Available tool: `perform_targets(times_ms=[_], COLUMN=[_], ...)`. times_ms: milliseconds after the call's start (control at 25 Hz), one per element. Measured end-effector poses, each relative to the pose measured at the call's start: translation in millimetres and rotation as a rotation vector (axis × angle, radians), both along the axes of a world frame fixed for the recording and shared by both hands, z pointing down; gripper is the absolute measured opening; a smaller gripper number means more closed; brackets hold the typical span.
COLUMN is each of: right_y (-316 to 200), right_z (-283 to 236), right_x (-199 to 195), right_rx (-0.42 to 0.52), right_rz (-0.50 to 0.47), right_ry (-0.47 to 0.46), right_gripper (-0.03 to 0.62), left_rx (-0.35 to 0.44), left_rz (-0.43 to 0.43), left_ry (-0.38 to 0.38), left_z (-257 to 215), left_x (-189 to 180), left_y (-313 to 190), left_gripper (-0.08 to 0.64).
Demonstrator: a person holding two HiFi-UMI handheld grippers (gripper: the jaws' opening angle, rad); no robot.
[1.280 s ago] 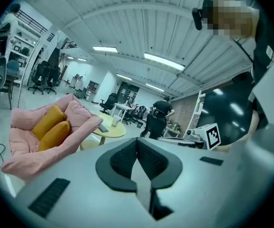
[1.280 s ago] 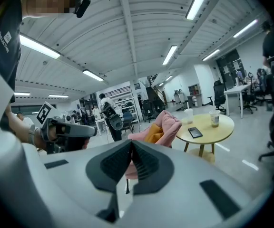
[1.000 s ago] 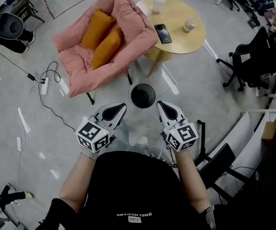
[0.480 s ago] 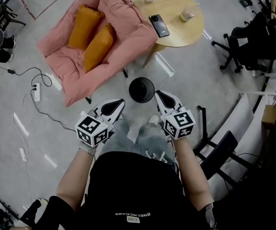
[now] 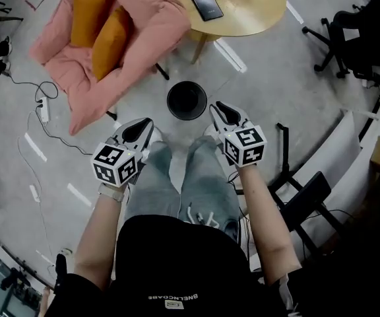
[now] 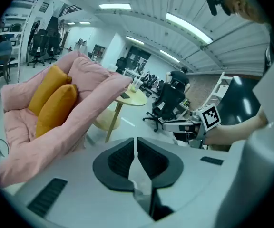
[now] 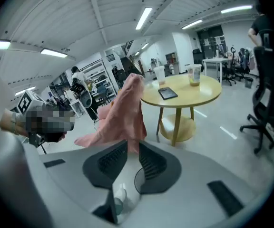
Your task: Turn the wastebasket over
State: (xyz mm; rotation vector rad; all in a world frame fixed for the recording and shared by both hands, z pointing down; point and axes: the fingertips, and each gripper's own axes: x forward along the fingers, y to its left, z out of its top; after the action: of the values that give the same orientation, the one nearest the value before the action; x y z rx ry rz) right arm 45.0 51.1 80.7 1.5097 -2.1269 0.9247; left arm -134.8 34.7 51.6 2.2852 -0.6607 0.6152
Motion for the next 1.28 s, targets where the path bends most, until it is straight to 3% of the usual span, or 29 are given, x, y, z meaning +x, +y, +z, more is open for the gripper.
perform_targets(times_ms=[120,280,480,680,800,960,1280], right_y=[-2,-6,-5,-12,-8,-1,-1], right_z=[38,100,188,275,328,390,472], right_x=[26,50,60,60,60,61,53], right_rx=[-0.038,-0.100,-0.199,-0.277,-0.331,-0.386,-0.422], right_rz=[-0.009,-0.036,-0.080,-0.148,-0.174,-0.169,-0.145], right_ry=[-0.012,-0.014,-0.013,0.018,0.043,0.051,0.024], right_gripper=[0.071,0.081,0.108,0.124,0.129,0.130,0.133], left_rx=[-0.042,-0.089,-0.172,-0.189,-0.238,-0.274,-0.362], left_rz=[-0.027,-0.048,-0.079,-0.082,-0.064,-0.006,0.046], left_ry=[-0.050,-0.089,-0.122,-0.154,-0.178,-0.268,-0.270], left_z=[35,92,178,265,320,395,493], left_x=[15,33,44,48,45,32,30], left_y=[3,6,14,-1,-1,-1,-2], left_gripper=[0.042,0.132,0.167,0.175,0.186,0.198,0.209])
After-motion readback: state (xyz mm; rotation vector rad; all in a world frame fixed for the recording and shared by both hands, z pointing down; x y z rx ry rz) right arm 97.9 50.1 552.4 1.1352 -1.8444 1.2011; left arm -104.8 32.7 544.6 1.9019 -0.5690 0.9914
